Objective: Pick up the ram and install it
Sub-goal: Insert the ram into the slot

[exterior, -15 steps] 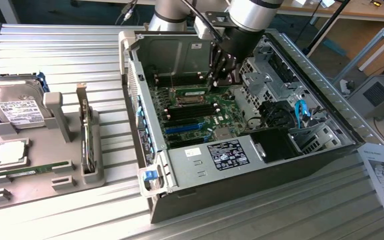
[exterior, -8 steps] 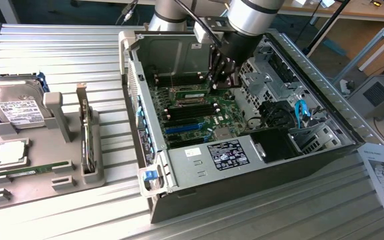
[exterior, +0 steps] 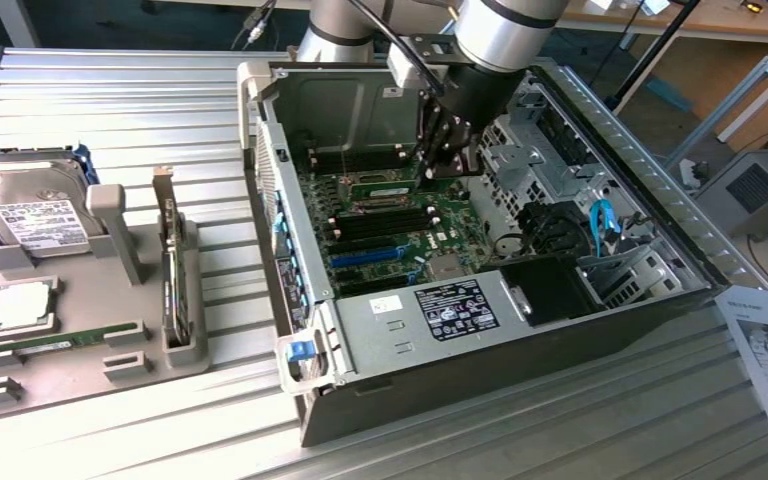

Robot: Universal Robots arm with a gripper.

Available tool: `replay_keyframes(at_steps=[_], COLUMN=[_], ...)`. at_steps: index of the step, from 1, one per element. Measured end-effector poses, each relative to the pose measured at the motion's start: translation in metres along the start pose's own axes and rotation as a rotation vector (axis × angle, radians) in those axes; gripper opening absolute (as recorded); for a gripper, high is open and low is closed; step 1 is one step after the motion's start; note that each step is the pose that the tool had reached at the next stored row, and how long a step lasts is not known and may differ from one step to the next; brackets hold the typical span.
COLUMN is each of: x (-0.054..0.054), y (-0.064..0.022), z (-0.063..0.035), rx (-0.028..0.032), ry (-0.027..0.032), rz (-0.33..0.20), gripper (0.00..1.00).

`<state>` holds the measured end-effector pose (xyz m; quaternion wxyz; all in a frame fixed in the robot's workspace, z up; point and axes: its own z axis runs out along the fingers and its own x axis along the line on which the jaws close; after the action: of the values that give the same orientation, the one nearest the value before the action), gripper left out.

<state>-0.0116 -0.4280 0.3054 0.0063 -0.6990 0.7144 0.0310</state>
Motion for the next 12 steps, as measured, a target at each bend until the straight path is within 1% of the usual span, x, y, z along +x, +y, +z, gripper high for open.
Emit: replay_keyframes(at_steps=[6, 12], x=[-0.0002, -0.0001], y=[-0.0047, -0.0049], z=[0.0007, 0.0033], rx=[0.0000, -0.0001], ry=[-0.0001, -0.0006], rz=[0.000, -0.001], gripper=[0.12, 0.12])
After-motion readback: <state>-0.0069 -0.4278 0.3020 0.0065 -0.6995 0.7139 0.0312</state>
